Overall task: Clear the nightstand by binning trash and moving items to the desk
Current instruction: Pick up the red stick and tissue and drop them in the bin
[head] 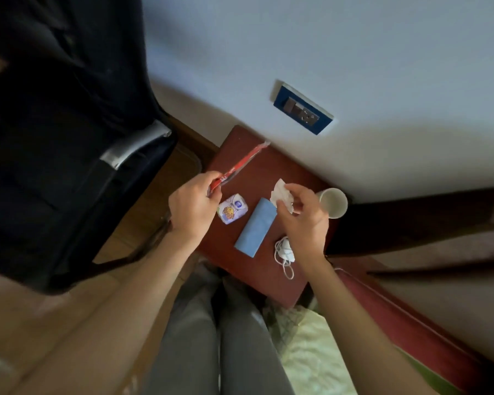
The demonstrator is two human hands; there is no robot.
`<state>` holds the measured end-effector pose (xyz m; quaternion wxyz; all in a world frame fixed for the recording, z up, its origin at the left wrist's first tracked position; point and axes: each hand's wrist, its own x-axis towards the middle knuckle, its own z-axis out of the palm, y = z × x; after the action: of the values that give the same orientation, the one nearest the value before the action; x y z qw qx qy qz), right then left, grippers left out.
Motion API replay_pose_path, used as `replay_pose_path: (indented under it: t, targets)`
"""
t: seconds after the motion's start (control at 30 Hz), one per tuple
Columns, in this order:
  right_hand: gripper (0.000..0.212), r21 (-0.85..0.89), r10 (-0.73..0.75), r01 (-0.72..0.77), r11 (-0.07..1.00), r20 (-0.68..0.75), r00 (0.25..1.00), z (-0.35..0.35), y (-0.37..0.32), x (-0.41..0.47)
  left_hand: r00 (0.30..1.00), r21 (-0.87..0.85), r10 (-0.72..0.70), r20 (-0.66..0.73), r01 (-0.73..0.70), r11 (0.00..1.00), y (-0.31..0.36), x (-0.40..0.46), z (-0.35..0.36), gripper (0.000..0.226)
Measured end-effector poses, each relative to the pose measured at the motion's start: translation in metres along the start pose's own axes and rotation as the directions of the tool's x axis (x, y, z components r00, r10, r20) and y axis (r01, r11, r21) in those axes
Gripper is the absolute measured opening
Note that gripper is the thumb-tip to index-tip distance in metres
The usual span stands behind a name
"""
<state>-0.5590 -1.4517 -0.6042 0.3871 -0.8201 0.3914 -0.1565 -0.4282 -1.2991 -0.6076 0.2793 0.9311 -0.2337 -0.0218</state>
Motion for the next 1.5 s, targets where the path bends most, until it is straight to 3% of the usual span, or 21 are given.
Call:
replay_pose_path:
  t: [0.2, 0.33, 0.47, 0.6, 0.77, 0.93, 1.13, 1.4, 1.5]
  targets:
    - [0.029, -0.078, -0.065, 0.08, 0.994, 0.177, 0.982, -0.013, -0.044, -0.054, 0.981, -0.023, -0.192, -0.003, 0.192, 0.981, 0.002, -0.077, -0.064, 0.025]
    - [0.031, -0.112, -0.086, 0.124, 0.986, 0.3, 0.95, -0.007, -0.075, -0.089, 0.912, -0.068, -0.408, 0.029, 0.409, 0.91, -0.017, -0.133, -0.099, 0.027]
    - [0.03, -0.101, -0.18, 0.237, 0.966, 0.391, 0.903, 0.003, -0.107, -0.129, 0.881, -0.083, -0.471, -0.053, 0.466, 0.881, -0.043, -0.196, -0.141, 0.026]
    - [0.03, -0.102, -0.268, 0.363, 0.926, 0.501, 0.823, 0.023, -0.134, -0.175, 0.818, -0.125, -0.554, -0.154, 0.541, 0.832, -0.075, -0.255, -0.186, 0.024]
    - [0.033, -0.002, -0.46, 0.582, 0.814, 0.61, 0.646, 0.053, -0.174, -0.255, 0.709, -0.185, -0.651, -0.272, 0.625, 0.758, -0.11, -0.335, -0.24, 0.026]
    - [0.034, 0.123, -0.551, 0.668, 0.734, 0.682, 0.481, 0.085, -0.221, -0.359, 0.521, -0.253, -0.788, -0.328, 0.756, 0.604, -0.14, -0.432, -0.29, 0.026]
    - [0.034, 0.282, -0.626, 0.746, 0.604, 0.746, 0.225, 0.129, -0.266, -0.46, 0.197, -0.402, -0.892, -0.408, 0.838, 0.369, -0.164, -0.543, -0.329, 0.017]
    - [0.032, 0.498, -0.622, 0.73, 0.468, 0.773, -0.128, 0.198, -0.32, -0.559, -0.169, -0.535, -0.859, -0.484, 0.834, 0.137, -0.198, -0.627, -0.363, 0.007]
    - [0.032, 0.571, -0.61, 0.709, 0.414, 0.752, -0.25, 0.236, -0.348, -0.591, -0.334, -0.606, -0.835, -0.438, 0.795, 0.0, -0.225, -0.635, -0.384, 0.009]
